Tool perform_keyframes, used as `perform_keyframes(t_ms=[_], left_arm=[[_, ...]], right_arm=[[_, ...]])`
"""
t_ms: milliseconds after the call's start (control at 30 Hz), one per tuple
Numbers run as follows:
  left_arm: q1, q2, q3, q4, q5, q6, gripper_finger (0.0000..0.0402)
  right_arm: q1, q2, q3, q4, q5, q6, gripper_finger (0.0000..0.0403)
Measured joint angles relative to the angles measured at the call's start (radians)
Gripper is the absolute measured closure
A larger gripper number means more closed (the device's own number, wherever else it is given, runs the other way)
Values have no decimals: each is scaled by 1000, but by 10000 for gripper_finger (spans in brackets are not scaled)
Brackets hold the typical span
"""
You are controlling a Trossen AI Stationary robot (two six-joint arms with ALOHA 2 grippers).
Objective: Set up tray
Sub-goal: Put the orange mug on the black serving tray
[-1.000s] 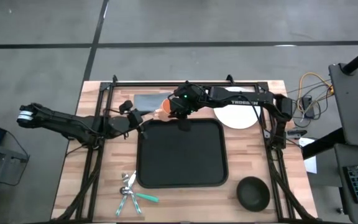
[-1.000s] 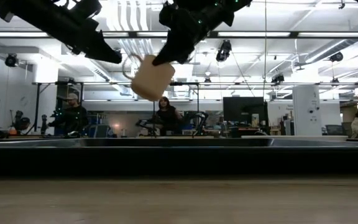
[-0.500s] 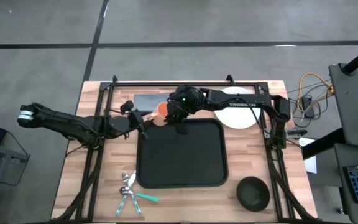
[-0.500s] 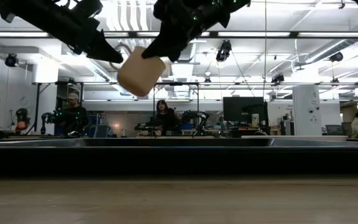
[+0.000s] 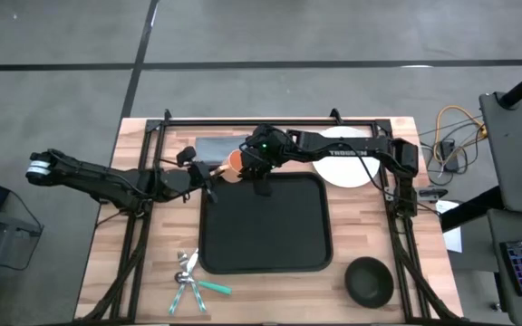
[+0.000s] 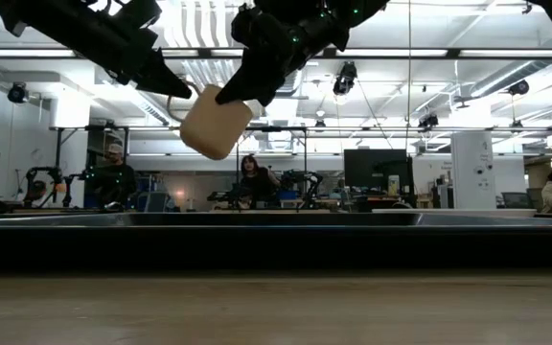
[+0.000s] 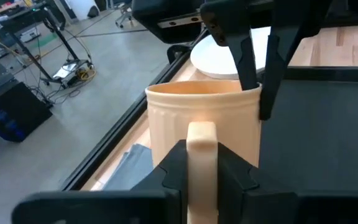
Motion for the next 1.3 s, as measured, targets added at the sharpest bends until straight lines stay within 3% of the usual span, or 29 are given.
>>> perform_keyframes(t_ms=[133, 333, 567, 700, 833, 1100, 1300], left_arm=[[-2, 0, 0, -7, 17, -3, 373], [0, -2, -67, -9, -15, -55, 374], [-25, -46, -295, 306, -27, -107, 374], [-60, -106, -439, 500, -29, -124, 374], [-99, -156, -543, 602, -29, -122, 374], [-134, -186, -543, 496, -56, -127, 374], [-132, -185, -543, 386, -76, -203, 374]], right_arm=[[1, -9, 0, -41, -63, -40, 375], [2, -122, 7, -136, -125, -82, 306], [3, -269, -40, -198, -120, -52, 245], [5, -343, -126, -201, -110, 1, 235], [4, -412, -272, -128, -5, 85, 237], [4, -558, -565, 92, 49, 162, 240], [4, -652, -680, 137, 52, 201, 243]])
